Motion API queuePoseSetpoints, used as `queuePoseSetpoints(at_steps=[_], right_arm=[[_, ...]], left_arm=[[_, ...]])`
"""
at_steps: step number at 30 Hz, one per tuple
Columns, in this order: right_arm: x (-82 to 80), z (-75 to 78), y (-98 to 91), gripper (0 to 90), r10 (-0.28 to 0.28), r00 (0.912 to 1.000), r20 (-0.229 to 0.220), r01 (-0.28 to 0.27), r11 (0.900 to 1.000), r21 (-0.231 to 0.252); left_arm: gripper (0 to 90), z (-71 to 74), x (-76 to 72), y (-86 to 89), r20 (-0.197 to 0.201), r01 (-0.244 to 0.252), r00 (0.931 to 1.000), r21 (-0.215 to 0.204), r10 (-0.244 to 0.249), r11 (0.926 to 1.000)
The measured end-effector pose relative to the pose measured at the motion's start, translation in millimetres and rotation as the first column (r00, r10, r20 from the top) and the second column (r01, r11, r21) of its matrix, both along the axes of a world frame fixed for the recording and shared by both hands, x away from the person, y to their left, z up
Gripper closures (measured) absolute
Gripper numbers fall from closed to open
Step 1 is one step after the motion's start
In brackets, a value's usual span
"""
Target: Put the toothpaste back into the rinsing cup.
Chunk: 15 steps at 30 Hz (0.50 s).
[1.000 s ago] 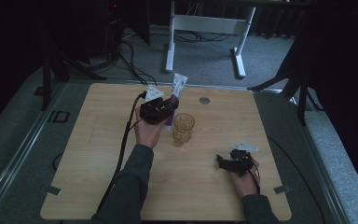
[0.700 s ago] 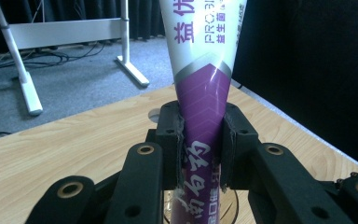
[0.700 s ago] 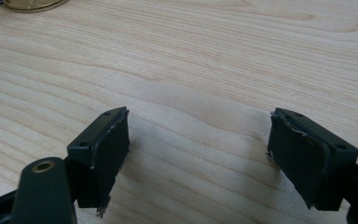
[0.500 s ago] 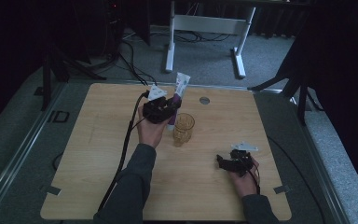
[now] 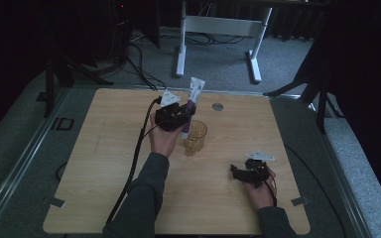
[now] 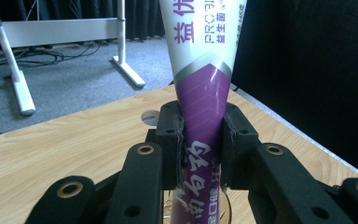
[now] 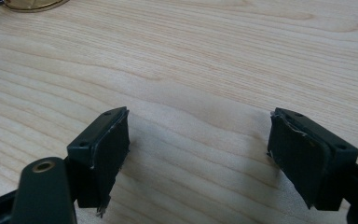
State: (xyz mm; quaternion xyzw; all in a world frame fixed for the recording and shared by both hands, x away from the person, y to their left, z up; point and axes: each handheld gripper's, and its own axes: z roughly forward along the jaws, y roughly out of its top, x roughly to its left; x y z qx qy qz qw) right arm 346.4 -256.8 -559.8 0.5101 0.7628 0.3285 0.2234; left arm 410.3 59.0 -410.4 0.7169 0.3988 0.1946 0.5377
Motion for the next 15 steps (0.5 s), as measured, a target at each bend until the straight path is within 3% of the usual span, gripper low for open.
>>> queuePoseSetpoints(at_steps=[15], right_arm=[[0.0, 0.0, 0.0, 20.5, 0.0, 1.0, 0.0, 0.0, 1.0, 0.0]], left_arm=[[72.1, -0.1, 7.4, -8.4, -0.009, -0.004, 0.9999, 0.005, 0.004, 1.0]])
